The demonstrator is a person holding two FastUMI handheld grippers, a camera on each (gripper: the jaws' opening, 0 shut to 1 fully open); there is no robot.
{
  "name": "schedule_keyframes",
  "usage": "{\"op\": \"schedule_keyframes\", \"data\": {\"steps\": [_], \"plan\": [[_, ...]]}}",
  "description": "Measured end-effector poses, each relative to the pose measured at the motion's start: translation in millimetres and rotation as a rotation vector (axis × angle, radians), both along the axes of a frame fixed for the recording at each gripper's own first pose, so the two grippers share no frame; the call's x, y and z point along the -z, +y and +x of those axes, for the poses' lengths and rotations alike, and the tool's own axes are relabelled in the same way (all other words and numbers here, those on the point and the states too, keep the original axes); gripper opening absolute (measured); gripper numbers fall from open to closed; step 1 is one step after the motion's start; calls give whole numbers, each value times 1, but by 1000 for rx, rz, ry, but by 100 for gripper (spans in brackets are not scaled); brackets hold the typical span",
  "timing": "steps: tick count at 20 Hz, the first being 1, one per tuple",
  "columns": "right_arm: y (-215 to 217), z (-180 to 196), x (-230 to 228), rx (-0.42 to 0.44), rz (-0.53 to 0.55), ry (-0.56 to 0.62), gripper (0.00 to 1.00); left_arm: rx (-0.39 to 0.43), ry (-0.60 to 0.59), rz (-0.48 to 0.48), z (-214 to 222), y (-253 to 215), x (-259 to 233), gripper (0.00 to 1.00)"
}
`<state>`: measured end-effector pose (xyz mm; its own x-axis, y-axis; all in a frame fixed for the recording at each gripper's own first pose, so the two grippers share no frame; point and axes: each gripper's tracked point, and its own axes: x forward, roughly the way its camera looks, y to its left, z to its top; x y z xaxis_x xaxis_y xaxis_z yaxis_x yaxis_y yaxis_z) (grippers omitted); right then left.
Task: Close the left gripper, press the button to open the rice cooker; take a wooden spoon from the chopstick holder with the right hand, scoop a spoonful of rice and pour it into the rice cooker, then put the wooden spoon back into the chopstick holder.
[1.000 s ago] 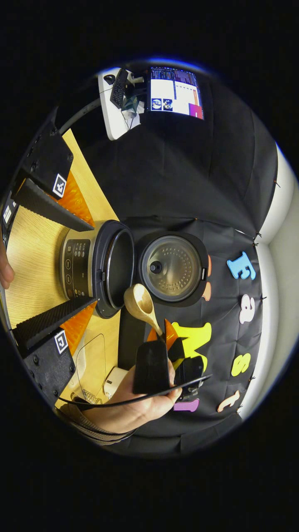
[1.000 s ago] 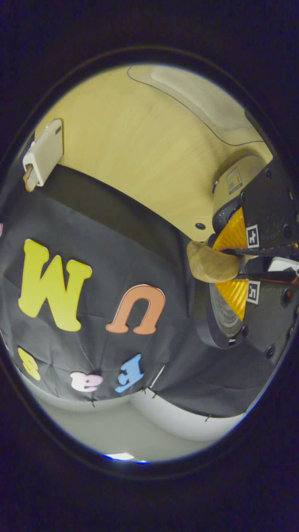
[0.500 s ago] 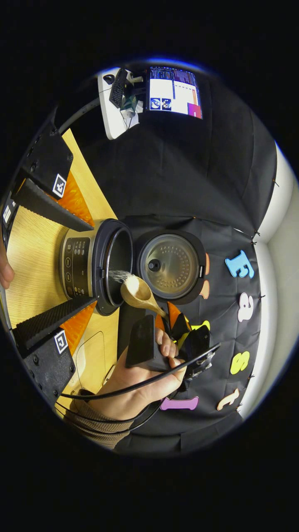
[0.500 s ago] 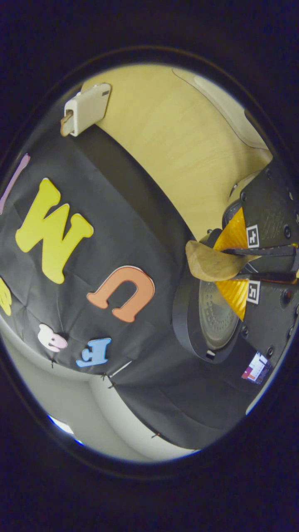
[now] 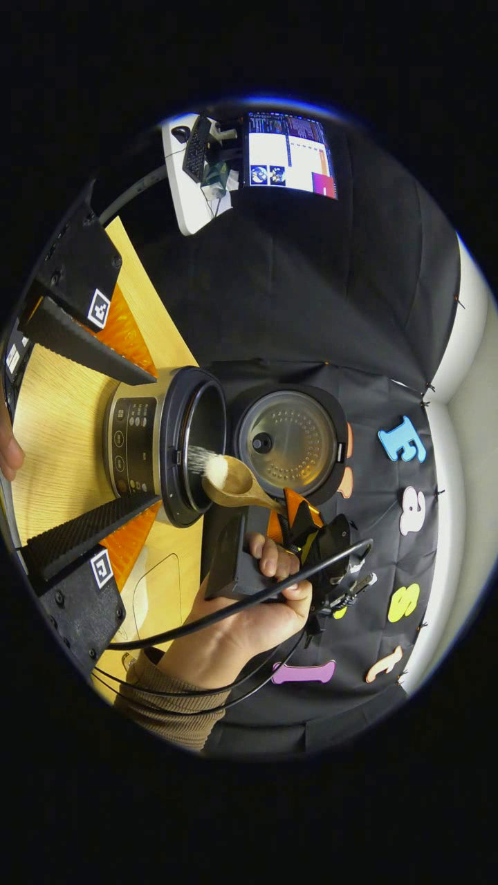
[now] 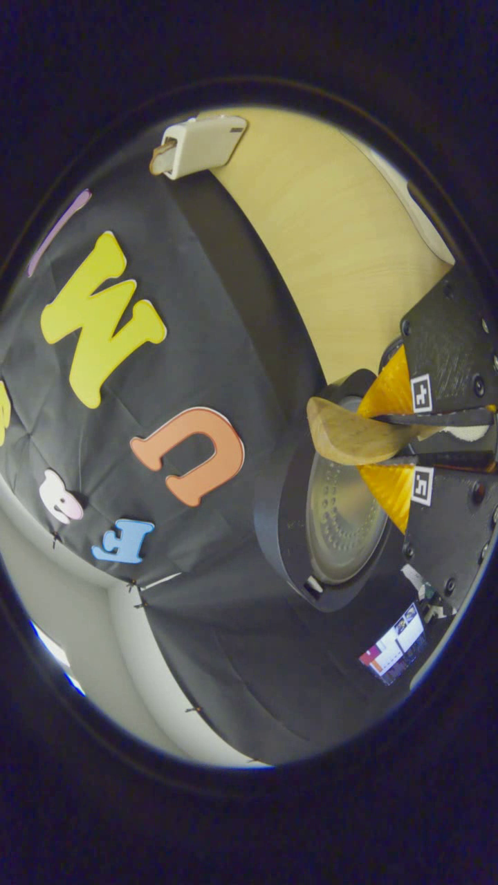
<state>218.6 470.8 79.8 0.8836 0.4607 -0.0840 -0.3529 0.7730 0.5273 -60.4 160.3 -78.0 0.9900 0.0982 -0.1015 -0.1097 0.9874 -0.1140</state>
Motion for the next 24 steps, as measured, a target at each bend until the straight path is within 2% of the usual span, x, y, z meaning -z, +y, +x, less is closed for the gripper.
{"op": "schedule_keyframes", "data": {"steps": [2, 3, 4, 11, 12, 13, 24], "plan": [[1, 4, 1, -9, -38, -16, 13, -3, 2, -4, 0, 1, 1, 100], [3, 3, 1, -14, -59, -30, 13, -2, 1, -4, 1, 0, 1, 95], [4, 3, 1, -20, -87, -50, 13, -3, 1, -2, 0, -1, 1, 100], [18, -5, -6, -51, -282, -200, 13, -16, 11, 6, 0, 4, 7, 96], [20, -5, -7, -57, -300, -212, 15, -17, 12, 5, 0, 4, 7, 88], [22, -6, -8, -62, -317, -224, 13, -18, 13, 4, 0, 5, 8, 96], [28, -19, -27, -92, -457, -359, 13, -48, 52, 1, 6, 16, 26, 96]]}}
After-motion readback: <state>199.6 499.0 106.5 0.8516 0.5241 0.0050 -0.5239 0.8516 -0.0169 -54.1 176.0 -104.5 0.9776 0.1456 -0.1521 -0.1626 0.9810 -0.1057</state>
